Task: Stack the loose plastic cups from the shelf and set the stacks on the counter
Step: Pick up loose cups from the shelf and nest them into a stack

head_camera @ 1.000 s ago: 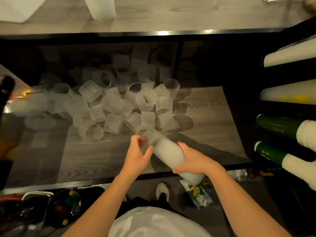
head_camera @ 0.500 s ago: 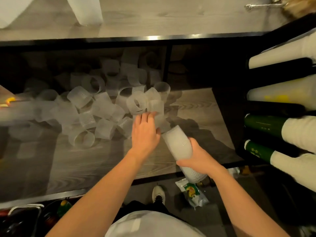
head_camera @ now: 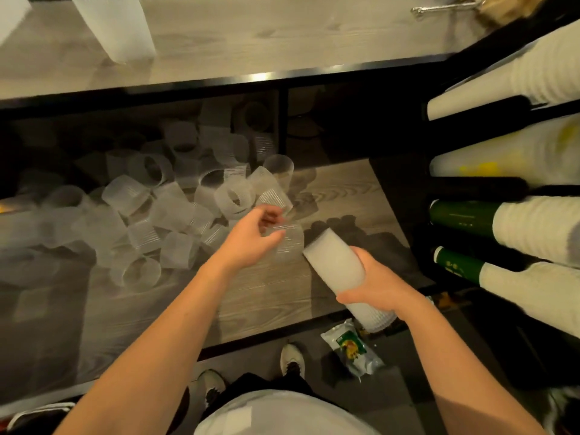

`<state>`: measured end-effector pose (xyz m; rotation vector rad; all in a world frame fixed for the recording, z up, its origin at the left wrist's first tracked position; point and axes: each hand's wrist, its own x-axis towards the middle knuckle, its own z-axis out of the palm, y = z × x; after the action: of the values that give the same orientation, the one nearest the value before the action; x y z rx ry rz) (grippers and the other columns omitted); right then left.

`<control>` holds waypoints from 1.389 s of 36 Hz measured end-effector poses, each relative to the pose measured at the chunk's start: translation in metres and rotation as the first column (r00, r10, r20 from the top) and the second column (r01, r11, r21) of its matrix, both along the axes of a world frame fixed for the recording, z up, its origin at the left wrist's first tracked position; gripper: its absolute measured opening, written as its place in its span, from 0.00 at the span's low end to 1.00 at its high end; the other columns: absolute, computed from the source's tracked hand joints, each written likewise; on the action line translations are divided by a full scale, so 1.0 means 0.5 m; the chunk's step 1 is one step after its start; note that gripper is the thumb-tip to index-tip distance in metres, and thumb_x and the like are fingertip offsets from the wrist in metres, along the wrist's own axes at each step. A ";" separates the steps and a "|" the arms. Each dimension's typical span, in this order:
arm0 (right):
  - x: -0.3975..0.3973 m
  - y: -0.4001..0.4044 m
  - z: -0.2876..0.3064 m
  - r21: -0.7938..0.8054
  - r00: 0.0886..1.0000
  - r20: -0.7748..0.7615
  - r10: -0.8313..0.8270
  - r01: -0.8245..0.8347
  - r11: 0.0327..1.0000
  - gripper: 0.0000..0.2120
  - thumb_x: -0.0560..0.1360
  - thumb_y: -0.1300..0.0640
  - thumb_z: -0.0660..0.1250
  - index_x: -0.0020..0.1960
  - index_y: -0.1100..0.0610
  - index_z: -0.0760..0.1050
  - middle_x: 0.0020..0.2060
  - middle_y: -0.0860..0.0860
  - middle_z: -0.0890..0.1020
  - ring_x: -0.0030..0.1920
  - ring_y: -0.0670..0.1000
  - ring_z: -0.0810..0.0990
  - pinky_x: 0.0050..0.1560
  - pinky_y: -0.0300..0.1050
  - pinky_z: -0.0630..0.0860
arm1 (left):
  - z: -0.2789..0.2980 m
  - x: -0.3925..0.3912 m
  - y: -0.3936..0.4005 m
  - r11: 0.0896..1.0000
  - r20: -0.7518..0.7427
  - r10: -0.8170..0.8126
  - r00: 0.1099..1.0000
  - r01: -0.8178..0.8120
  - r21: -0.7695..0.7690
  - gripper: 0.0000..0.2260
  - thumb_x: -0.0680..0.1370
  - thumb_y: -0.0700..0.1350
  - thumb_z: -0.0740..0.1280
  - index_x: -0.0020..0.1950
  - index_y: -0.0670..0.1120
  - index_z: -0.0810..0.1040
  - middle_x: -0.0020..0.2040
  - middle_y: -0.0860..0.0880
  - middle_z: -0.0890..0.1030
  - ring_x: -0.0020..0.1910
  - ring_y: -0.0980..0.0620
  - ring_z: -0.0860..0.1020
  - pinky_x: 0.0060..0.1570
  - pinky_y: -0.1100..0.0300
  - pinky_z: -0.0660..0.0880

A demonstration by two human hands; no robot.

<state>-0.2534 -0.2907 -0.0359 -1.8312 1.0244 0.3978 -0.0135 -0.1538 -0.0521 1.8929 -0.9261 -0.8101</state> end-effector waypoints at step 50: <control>0.090 0.085 0.001 0.064 0.964 -0.003 0.264 -0.263 0.963 0.52 0.66 0.51 0.80 0.79 0.42 0.51 0.62 0.44 0.72 0.61 0.48 0.74 0.61 0.52 0.76 | -0.027 -0.016 0.146 0.964 -0.467 0.258 0.846 -0.261 0.060 0.43 0.66 0.69 0.74 0.75 0.50 0.68 0.64 0.53 0.81 0.64 0.55 0.78 0.68 0.49 0.72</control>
<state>-0.2085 -0.2481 -0.0353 -1.9151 0.7666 0.5944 -0.0218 -0.0806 -0.0654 1.6548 -0.3582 -1.0346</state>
